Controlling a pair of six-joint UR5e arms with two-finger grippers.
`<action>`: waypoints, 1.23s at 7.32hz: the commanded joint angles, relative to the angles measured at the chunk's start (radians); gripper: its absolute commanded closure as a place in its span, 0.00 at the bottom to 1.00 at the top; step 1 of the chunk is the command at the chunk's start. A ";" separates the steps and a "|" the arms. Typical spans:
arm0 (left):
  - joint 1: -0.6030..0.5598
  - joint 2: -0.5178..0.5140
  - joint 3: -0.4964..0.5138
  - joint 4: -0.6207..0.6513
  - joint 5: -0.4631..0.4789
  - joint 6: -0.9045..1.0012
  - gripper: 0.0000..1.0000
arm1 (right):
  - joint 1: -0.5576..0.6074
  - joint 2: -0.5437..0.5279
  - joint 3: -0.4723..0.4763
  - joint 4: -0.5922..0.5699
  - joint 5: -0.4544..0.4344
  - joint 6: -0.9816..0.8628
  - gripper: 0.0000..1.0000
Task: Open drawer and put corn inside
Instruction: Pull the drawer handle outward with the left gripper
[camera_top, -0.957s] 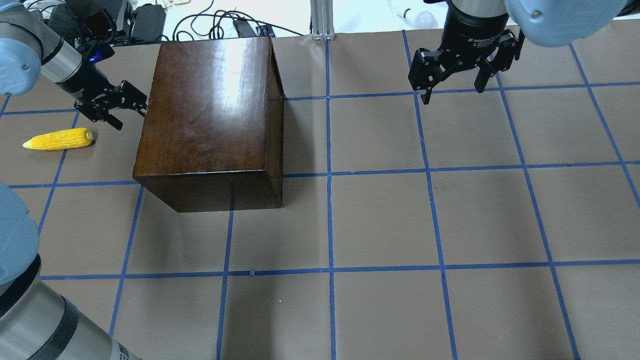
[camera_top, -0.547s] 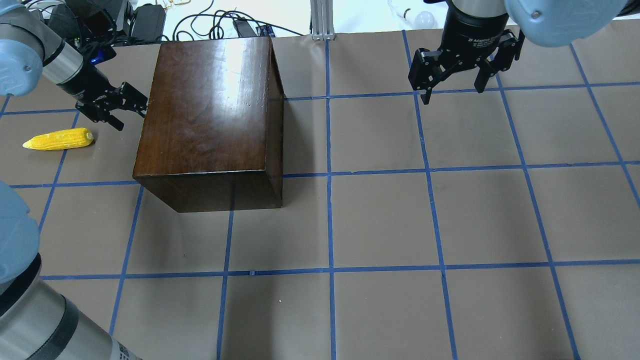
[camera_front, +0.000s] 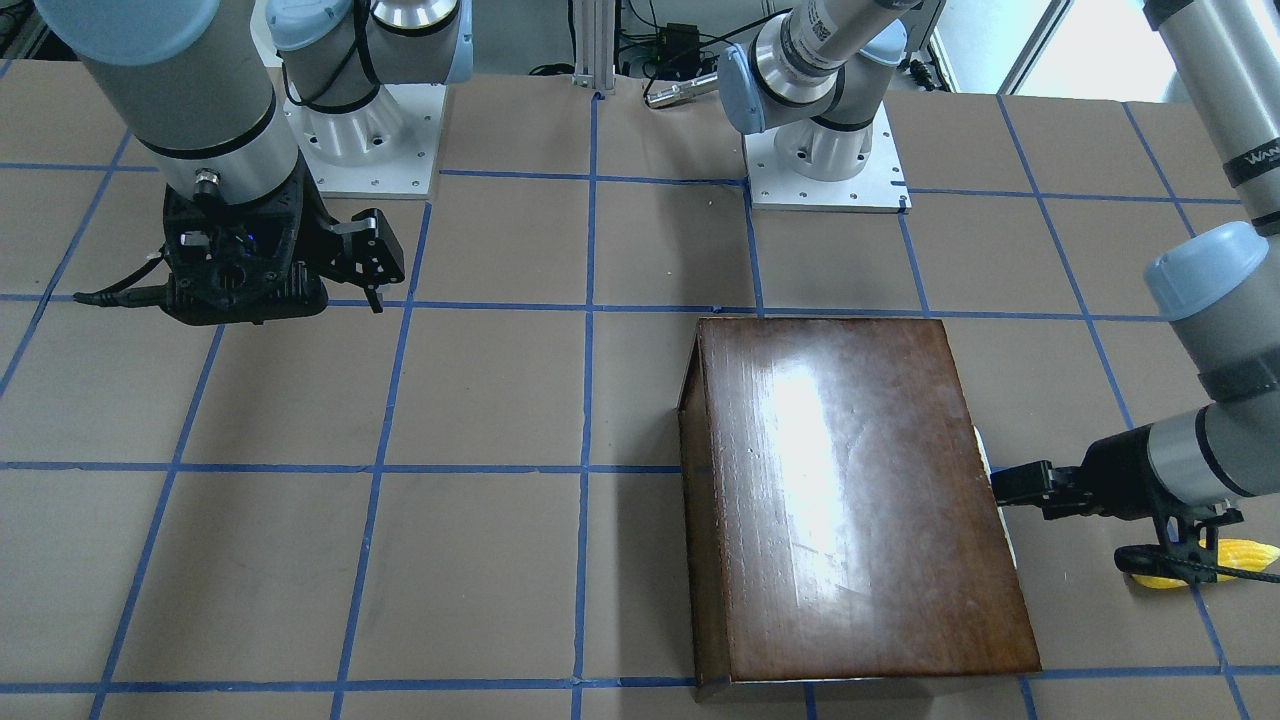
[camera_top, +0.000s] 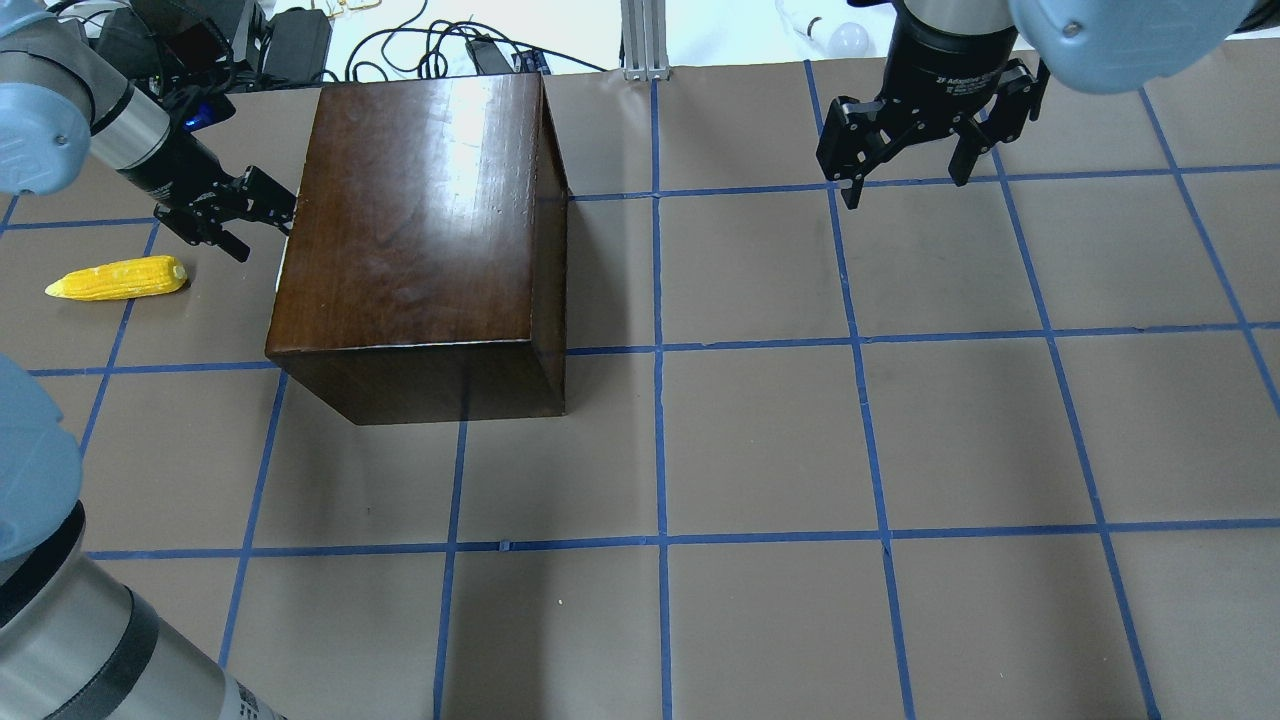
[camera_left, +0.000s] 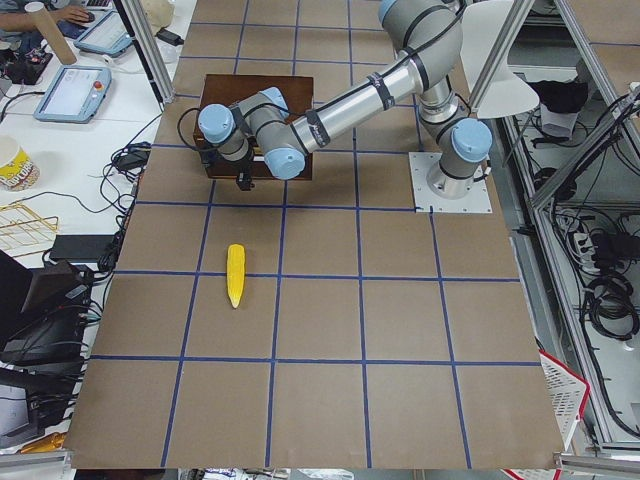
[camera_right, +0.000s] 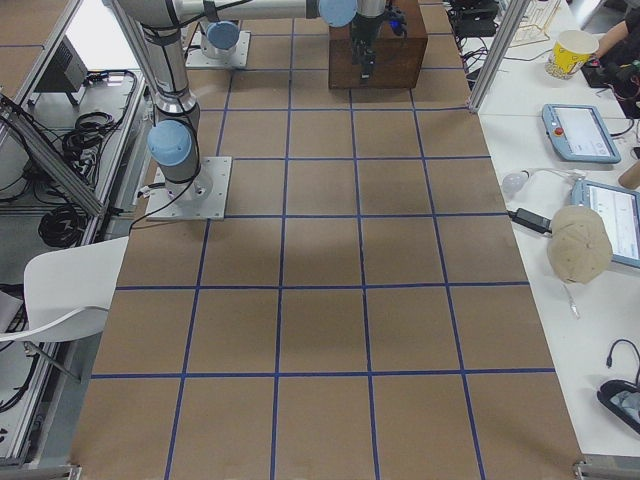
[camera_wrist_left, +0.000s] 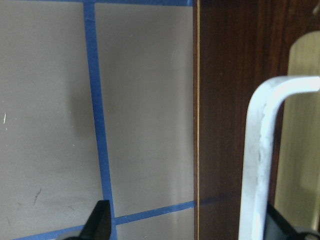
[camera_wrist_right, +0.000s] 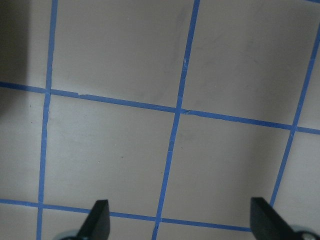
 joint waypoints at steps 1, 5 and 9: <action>0.001 0.000 -0.001 0.021 0.002 0.002 0.00 | 0.000 0.000 0.000 0.000 0.000 0.001 0.00; 0.027 0.004 -0.001 0.039 0.008 0.002 0.00 | 0.000 0.000 0.000 0.000 0.000 -0.001 0.00; 0.064 0.007 -0.004 0.039 0.011 0.006 0.00 | 0.000 0.000 0.000 0.000 0.000 0.001 0.00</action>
